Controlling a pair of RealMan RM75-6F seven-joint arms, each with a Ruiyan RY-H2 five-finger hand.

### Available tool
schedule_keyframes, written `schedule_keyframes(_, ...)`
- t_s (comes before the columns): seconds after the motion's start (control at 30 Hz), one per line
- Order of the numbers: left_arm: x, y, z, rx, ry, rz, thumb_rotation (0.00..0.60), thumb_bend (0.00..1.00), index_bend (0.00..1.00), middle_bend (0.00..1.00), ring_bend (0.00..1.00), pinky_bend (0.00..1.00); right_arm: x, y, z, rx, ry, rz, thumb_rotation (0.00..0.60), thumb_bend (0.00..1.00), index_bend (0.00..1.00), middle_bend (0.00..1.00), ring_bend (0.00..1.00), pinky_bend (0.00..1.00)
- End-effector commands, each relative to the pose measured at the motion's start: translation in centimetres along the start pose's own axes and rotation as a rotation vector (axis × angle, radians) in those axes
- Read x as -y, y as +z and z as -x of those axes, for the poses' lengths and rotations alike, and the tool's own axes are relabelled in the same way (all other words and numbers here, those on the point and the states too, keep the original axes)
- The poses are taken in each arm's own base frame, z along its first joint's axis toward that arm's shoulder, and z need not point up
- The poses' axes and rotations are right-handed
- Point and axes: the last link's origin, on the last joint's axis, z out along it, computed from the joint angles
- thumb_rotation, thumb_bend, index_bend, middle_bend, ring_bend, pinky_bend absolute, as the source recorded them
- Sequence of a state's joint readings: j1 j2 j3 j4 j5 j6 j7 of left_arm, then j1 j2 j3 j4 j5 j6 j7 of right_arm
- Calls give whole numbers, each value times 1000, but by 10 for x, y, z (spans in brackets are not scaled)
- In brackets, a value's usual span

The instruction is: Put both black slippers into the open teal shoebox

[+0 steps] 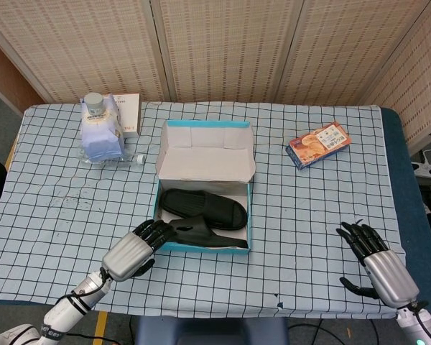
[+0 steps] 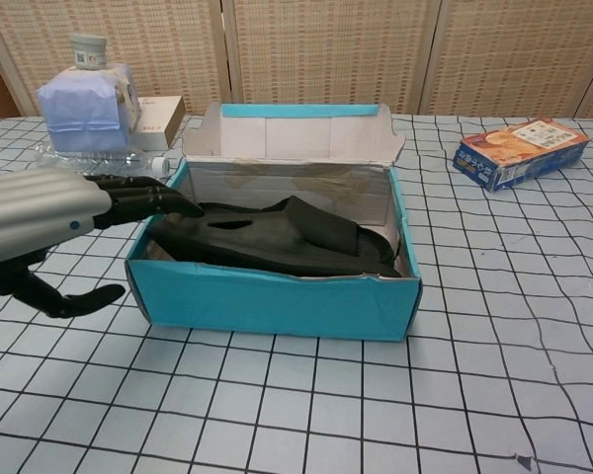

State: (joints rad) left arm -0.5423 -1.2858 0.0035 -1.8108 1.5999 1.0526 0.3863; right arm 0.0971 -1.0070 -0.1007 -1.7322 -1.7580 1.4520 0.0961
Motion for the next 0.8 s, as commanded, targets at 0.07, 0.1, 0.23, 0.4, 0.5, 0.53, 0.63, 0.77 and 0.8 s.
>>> schedule_keyframes(0.07,-2,1,2,7,2,6,600,455,56,62,17,109,0,0,0,1,0,0,577,141,0,0,0,0)
schedule_keyframes(0.1,-2,1,4,11,0,7,600,454,56,62,16,109,0,0,0,2,-1,0,577,141,0,0,0,0)
schedule_keyframes(0.23,-6,4,8,28,-10,19,600,454,56,63,16,109,0,0,0,1,-1,1,576,141,0,0,0,0)
schedule_keyframes(0.4,-8,8,11,43,0,30,600,455,56,64,24,109,0,0,0,-1,-2,3,576,141,0,0,0,0)
schedule_keyframes(0.5,-7,10,14,65,-9,25,600,453,56,70,46,109,0,0,0,-4,-3,3,576,141,0,0,0,0)
schedule_keyframes(0.53,-6,10,15,73,-12,23,600,453,56,71,49,109,0,1,0,-4,-3,3,576,141,0,0,0,0)
schedule_keyframes(0.63,-3,13,21,101,-23,14,600,455,56,73,59,109,-1,1,0,-5,-5,4,577,141,0,0,0,0)
schedule_keyframes(0.77,-1,15,27,138,-62,8,600,454,56,77,72,109,-1,1,0,-6,-7,7,577,141,0,0,0,0)
schedule_keyframes(0.8,0,16,28,143,-67,7,600,454,56,80,72,108,-1,1,0,-6,-7,7,577,141,0,0,0,0)
